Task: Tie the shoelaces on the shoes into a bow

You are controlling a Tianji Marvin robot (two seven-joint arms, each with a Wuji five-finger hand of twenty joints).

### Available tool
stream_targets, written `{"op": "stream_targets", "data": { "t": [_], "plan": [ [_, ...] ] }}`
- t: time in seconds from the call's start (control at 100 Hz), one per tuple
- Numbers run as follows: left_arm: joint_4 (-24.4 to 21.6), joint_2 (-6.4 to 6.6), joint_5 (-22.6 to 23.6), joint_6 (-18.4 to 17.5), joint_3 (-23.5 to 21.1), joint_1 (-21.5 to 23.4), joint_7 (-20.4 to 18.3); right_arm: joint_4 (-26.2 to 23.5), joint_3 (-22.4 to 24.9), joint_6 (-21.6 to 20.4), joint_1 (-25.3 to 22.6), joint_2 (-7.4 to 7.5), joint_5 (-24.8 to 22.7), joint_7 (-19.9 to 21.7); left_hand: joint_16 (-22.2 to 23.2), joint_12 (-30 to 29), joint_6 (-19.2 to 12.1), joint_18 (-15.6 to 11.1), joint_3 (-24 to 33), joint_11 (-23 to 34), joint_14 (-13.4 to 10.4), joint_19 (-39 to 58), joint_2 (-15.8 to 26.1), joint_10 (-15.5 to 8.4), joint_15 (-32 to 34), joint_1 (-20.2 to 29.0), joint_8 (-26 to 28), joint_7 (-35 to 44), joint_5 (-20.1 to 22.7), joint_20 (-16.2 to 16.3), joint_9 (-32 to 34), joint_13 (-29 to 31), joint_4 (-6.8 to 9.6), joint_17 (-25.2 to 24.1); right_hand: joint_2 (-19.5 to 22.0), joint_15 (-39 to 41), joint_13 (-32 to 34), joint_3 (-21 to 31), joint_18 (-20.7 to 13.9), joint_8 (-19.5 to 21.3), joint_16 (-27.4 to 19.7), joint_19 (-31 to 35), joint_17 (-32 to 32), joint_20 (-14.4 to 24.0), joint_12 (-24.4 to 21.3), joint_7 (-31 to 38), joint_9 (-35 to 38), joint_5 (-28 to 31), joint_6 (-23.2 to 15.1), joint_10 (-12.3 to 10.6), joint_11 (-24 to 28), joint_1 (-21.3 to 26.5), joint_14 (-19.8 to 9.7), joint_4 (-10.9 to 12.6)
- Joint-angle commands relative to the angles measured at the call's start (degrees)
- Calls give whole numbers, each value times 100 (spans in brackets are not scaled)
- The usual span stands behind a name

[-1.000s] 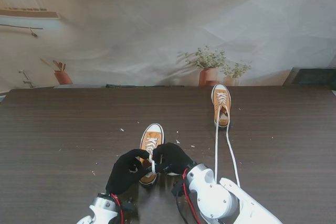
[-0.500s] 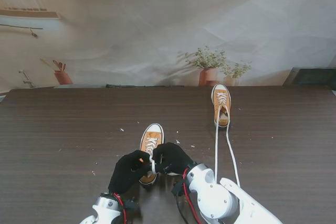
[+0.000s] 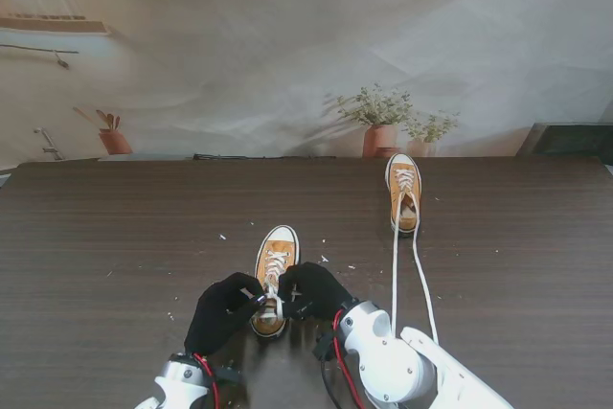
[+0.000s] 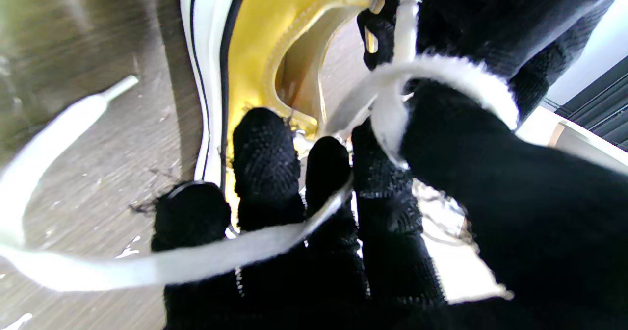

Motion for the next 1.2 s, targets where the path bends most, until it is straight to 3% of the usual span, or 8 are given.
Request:
{"op": "stream_targets", "data": {
  "t": [0.0,0.2,0.34,0.5,0.72,0.88,1.03,1.19],
  "plan": [
    [-44,28,-25,66,-35,49,-75,-29,21,54,-33,29,-23,78,60,144,-374,271,225,-36,29,-12,-72,49,35,-119,168,145,-159,86,-132,-88,111,-13,85,-67,-142,581,-26,93,-54,-43,-87,-58,-42,58,-201,-19,-368,-154,-66,13,10,-111],
    [10,30,-37,99,-96,73,-80,7,-8,104,-2,13,-121,-2,77,140,-479,280,24,-67,41,-28,15,43,17,-32,156,24,-197,101,-184,-118,60,-18,195,-128,-180,466,-12,92,-62,-112,-161,-71,-80,14,-226,-55,-403,-148,-86,33,23,-103],
    [41,64,147,46,-94,74,-95,1,-37,109,15,2,-95,-15,106,-512,-1063,88,-1059,142,-105,-62,31,-75,-31,147,-929,-1208,-410,72,-603,-231,-67,-104,193,-133,-181,453,-10,91,-59,-115,-168,-69,-93,5,-209,-54,-401,-135,-87,35,28,-100],
    [68,71,367,-5,-57,23,5,-21,-60,110,32,9,-90,19,95,-1218,-1154,-59,-443,424,-208,-68,-427,-160,-75,-333,-1177,-1685,-365,13,-708,-261,-316,-167,202,-136,-169,445,-13,93,-57,-105,-159,-65,-101,-1,-201,-57,-402,-139,-86,42,34,-99],
    [113,61,439,15,87,-128,66,-43,-47,85,-2,15,-88,22,82,-1152,-1227,-123,-391,535,-267,16,-562,-132,-37,-158,-1185,-1531,-174,2,-585,-132,-454,-85,201,-137,-162,439,-16,96,-53,-86,-147,-58,-109,-3,-190,-52,-386,-135,-85,44,39,-100],
    [110,46,363,51,200,-209,55,-50,-55,70,-13,18,-81,32,42,-358,-1380,-31,-1214,265,-203,69,-241,-224,23,397,-1417,-1032,22,-12,-252,-28,-358,-17,208,-134,-152,440,-19,98,-50,-80,-139,-57,-111,-6,-184,-50,-394,-146,-85,48,33,-98],
    [56,41,263,120,229,-185,15,-46,-52,87,-22,10,-46,21,20,-107,-1097,108,-1770,24,-113,140,425,-155,98,820,-1750,-812,552,15,90,121,-349,101,203,-133,-147,439,-18,97,-47,-78,-136,-57,-111,-10,-182,-51,-380,-138,-83,51,44,-98],
    [-2,41,235,190,167,-99,20,-36,-48,93,-24,11,-75,10,15,-104,-719,188,-1863,-14,-35,131,455,-109,111,861,-1813,-754,829,28,148,155,-274,109,208,-134,-150,432,-22,96,-45,-76,-130,-57,-115,-18,-183,-54,-413,-142,-87,36,37,-99]
  ]
}}
